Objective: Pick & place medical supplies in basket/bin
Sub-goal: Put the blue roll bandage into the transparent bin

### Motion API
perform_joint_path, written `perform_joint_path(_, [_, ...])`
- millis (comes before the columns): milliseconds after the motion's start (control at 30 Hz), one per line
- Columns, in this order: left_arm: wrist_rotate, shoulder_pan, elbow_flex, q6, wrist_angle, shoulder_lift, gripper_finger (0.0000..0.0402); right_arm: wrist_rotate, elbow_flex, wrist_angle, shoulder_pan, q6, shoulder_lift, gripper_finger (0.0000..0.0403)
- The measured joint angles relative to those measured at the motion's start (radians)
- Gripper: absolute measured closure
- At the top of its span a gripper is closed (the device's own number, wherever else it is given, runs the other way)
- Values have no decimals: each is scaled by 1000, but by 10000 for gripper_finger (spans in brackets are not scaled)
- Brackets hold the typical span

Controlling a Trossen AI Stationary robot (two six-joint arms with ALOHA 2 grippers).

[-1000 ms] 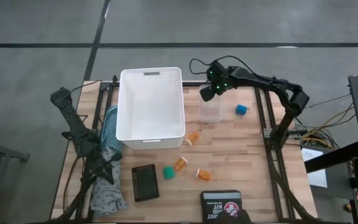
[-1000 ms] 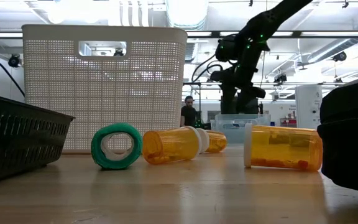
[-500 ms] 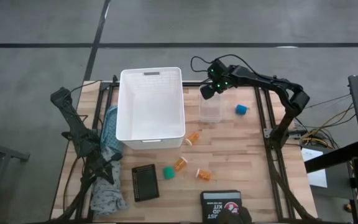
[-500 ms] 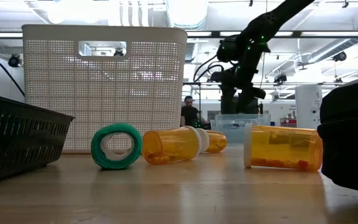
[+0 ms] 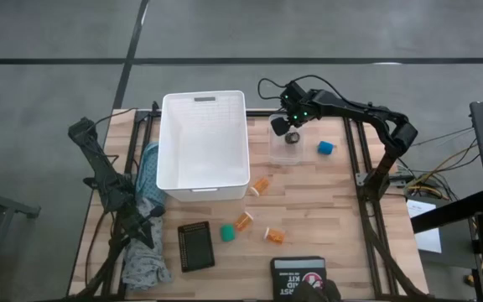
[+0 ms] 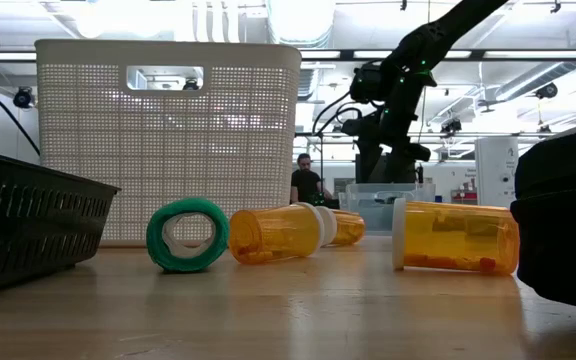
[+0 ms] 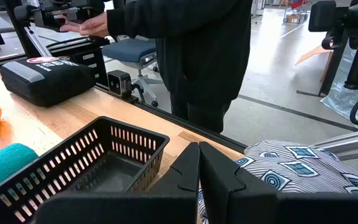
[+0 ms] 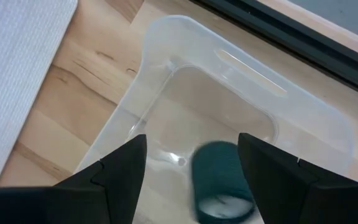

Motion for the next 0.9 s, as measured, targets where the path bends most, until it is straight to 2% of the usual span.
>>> perform_joint_path(400, [0, 0, 0, 0, 0, 0, 391, -6, 0, -31, 0, -4, -39, 155])
perform_joint_path(600, [0, 0, 0, 0, 0, 0, 391, 34, 0, -123, -2, -6, -150, 145])
perform_joint_path(900, [0, 0, 0, 0, 0, 0, 391, 121, 2, -359, -1, -46, -342, 98])
